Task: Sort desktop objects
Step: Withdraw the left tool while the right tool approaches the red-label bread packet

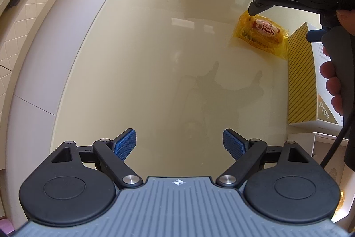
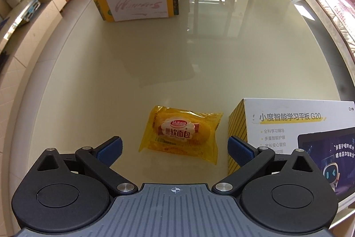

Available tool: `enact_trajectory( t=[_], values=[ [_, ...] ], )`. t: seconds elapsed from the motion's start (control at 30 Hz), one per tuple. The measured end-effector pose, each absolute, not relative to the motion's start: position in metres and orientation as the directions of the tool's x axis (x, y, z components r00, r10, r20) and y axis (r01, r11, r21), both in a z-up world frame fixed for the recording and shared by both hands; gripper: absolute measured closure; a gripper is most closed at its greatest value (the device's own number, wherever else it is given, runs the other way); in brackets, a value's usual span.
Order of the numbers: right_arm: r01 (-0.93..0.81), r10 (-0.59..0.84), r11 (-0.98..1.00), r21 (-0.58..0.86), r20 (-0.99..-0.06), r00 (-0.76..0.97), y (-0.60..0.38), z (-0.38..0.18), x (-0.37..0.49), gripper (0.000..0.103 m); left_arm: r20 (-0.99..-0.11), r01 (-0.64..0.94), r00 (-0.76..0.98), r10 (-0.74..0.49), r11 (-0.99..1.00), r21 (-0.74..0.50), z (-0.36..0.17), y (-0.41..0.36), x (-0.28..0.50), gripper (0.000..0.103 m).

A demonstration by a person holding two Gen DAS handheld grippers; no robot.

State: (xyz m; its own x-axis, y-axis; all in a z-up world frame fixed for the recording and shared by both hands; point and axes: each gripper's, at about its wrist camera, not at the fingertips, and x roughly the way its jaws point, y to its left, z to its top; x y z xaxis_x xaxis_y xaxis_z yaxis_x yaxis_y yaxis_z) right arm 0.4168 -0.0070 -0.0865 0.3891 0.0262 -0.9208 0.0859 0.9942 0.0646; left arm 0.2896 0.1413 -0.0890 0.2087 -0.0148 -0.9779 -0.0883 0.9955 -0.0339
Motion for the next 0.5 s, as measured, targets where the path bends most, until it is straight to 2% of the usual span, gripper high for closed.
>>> enact_trajectory(
  t=[0.5],
  values=[
    [0.136,-0.05,0.991,0.001,-0.928,0.37,0.002,-0.112,0.434,0.0,-0.983,-0.102,0.182,-0.015,0.994,-0.034,-0.099,0.16,0.284,0.0]
  ],
)
